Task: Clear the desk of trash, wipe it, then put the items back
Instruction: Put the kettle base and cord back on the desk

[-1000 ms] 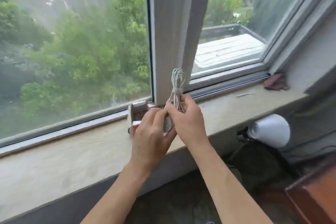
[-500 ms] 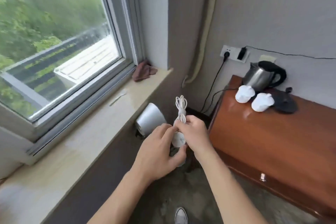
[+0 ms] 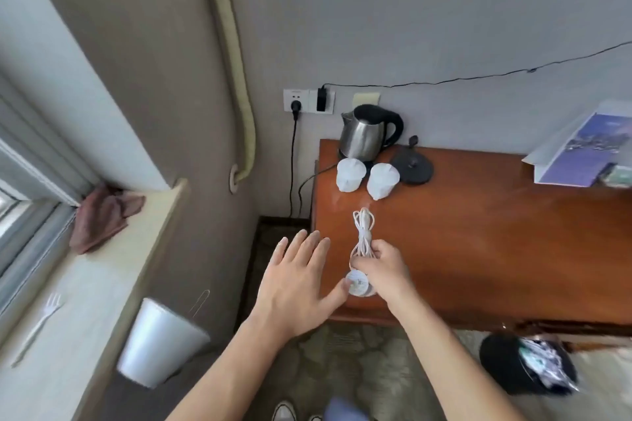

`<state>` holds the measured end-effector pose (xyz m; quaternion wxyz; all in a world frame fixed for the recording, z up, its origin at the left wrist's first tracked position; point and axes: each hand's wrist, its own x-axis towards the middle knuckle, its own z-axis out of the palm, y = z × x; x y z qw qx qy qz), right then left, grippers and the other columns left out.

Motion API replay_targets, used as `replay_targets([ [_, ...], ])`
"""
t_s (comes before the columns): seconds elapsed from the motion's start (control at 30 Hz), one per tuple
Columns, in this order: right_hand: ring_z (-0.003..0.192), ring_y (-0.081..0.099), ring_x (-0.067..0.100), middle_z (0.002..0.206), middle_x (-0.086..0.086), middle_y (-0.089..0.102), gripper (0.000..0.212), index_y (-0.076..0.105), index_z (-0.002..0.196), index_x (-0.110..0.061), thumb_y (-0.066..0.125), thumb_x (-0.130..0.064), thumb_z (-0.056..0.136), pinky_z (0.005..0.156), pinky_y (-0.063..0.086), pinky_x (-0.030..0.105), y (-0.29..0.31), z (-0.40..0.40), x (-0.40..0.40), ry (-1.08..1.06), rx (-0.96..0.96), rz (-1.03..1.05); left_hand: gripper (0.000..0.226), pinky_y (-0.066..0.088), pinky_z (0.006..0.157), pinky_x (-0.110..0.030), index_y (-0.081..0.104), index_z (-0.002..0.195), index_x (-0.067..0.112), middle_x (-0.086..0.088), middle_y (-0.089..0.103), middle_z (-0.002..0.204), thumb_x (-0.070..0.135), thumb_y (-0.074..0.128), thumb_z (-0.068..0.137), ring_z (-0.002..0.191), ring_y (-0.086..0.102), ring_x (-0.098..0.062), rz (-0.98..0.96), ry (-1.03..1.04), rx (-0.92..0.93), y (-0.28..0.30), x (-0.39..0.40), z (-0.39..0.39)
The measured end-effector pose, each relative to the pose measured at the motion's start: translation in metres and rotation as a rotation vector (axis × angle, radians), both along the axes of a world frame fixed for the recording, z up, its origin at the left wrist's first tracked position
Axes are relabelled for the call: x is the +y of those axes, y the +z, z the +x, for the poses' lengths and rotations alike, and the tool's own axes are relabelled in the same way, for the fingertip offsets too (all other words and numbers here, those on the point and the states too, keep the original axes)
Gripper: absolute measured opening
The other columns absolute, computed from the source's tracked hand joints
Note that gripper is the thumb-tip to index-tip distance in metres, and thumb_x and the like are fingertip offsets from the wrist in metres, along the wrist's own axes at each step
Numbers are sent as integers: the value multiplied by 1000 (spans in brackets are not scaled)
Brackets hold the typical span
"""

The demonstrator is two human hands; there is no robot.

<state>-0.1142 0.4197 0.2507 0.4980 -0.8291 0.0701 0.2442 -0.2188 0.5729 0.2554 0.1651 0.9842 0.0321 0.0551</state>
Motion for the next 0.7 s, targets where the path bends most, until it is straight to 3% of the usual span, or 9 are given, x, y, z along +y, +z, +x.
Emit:
replay_targets([
  [0.3, 81, 70, 22, 85, 2, 71, 10, 68, 88, -15, 75, -18, 82, 71, 56, 39, -17, 138, -81, -153, -108, -317, 87, -1, 130, -42, 24, 163, 23, 1, 21, 171, 76, 19, 95, 160, 4, -17, -4, -152, 74, -8, -17, 107],
  [0.43, 82, 64, 20, 95, 3, 71, 18, 67, 98, -13, 76, -23, 86, 64, 44, 31, -37, 230, -100, -119, -122, -383, 83, 8, 129, -45, 30, 161, 22, -1, 29, 168, 74, 25, 96, 159, 14, -21, 12, -141, 79, -20, -22, 166],
  [0.57, 93, 66, 24, 105, 6, 71, 24, 66, 106, -11, 77, -24, 88, 73, 50, 34, -65, 325, -105, -84, -84, -394, 81, 21, 126, -52, 40, 156, 17, -7, 39, 163, 71, 31, 96, 155, 29, -28, 78, -73, 108, -31, -35, 225],
  [0.7, 100, 68, 28, 110, 7, 71, 30, 66, 109, -12, 76, -31, 88, 73, 51, 34, -95, 402, -89, 26, -72, -441, 82, 22, 125, -55, 37, 158, 17, -8, 38, 163, 69, 32, 95, 155, 28, -30, 144, -27, 143, -39, -54, 284],
])
